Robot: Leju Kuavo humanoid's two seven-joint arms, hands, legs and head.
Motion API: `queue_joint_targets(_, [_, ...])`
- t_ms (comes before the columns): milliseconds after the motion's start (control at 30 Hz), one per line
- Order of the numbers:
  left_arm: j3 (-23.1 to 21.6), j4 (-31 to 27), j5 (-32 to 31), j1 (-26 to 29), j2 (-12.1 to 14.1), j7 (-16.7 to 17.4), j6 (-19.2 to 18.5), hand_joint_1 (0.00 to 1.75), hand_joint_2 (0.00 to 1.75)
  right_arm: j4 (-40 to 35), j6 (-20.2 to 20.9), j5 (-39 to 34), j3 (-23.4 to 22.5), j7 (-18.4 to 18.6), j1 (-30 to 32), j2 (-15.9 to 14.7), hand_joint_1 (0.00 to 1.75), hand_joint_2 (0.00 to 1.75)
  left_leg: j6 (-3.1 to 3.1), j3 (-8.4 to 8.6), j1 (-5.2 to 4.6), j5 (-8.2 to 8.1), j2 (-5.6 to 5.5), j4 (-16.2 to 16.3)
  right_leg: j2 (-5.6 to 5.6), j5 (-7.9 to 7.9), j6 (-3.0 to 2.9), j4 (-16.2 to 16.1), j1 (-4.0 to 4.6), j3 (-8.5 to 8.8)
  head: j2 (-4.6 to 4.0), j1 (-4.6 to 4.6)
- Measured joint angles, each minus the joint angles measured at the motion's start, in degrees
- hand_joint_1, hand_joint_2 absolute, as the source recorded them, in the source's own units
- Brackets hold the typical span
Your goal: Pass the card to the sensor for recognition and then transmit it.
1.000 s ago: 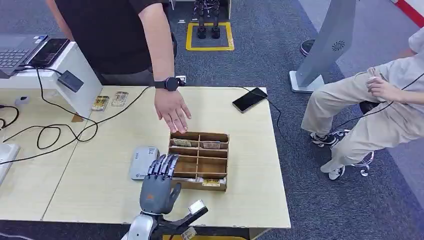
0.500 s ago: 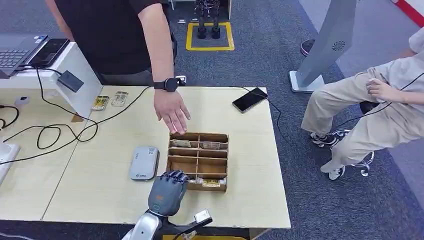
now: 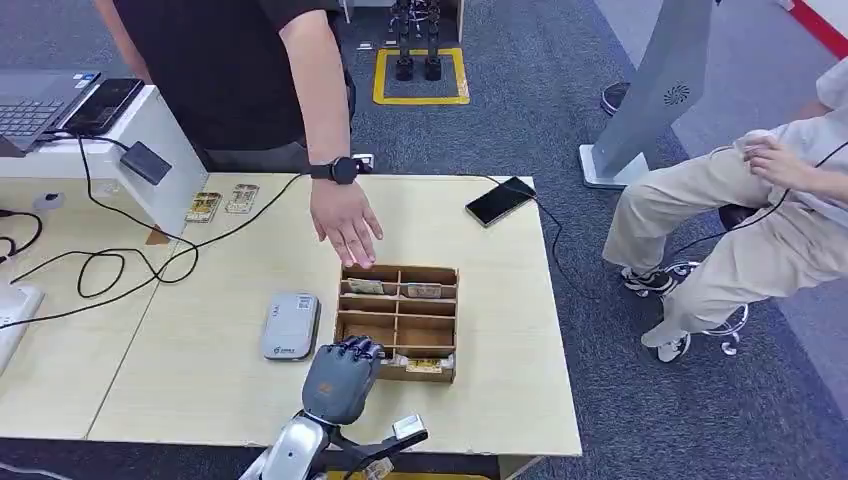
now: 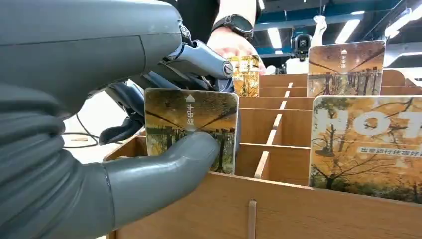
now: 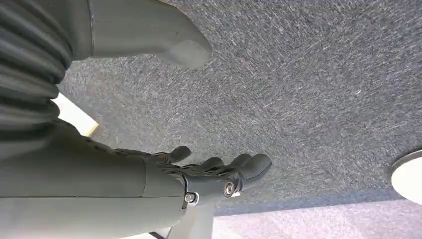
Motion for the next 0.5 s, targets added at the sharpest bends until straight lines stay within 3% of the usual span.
queue_joint_targets(167, [0.00, -0.30, -0.02, 0.19, 0.00, 0.59, 0.07, 1.75, 1.75, 0.09, 0.00, 0.18, 0.02, 0.02, -0.01, 0.00, 0.00, 1.75, 0.00, 0.03, 0.01, 0.00, -0.01, 0.00, -0.01, -0.01, 0.00, 0.00, 0.01, 0.03, 0.00, 0.00])
queue_joint_targets(300, [0.09, -4.27, 0.42, 2.28, 0.07, -0.29, 0.22, 1.75, 1.75, 0.09, 0.00, 0.20, 0.00, 0.22, 0.09, 0.00, 0.00, 1.75, -0.01, 0.01, 0.01, 0.00, 0.06, 0.00, 0.07, -0.01, -0.01, 0.00, 0.01, -0.04, 0.00, 0.00])
queue_joint_targets(367, [1.03, -7.94, 3.44, 4.27, -0.09, -4.45, 0.24, 1.75, 1.75, 0.07, 0.00, 0.20, 0.00, 0.42, 0.04, 0.00, 0.00, 1.75, -0.01, -0.05, 0.01, 0.00, 0.05, 0.00, 0.07, -0.01, -0.01, 0.00, 0.01, -0.13, 0.00, 0.00])
queue_joint_targets(500, [6.04, -16.62, 18.86, 7.19, -3.57, -20.21, 0.24, 1.75, 1.75, -0.18, 0.00, -0.28, 0.00, 0.63, 0.08, 0.02, 0.00, 1.75, 0.00, -0.23, 0.00, 0.00, 0.03, 0.01, 0.05, 0.00, 0.00, 0.00, 0.00, -0.29, 0.00, 0.00])
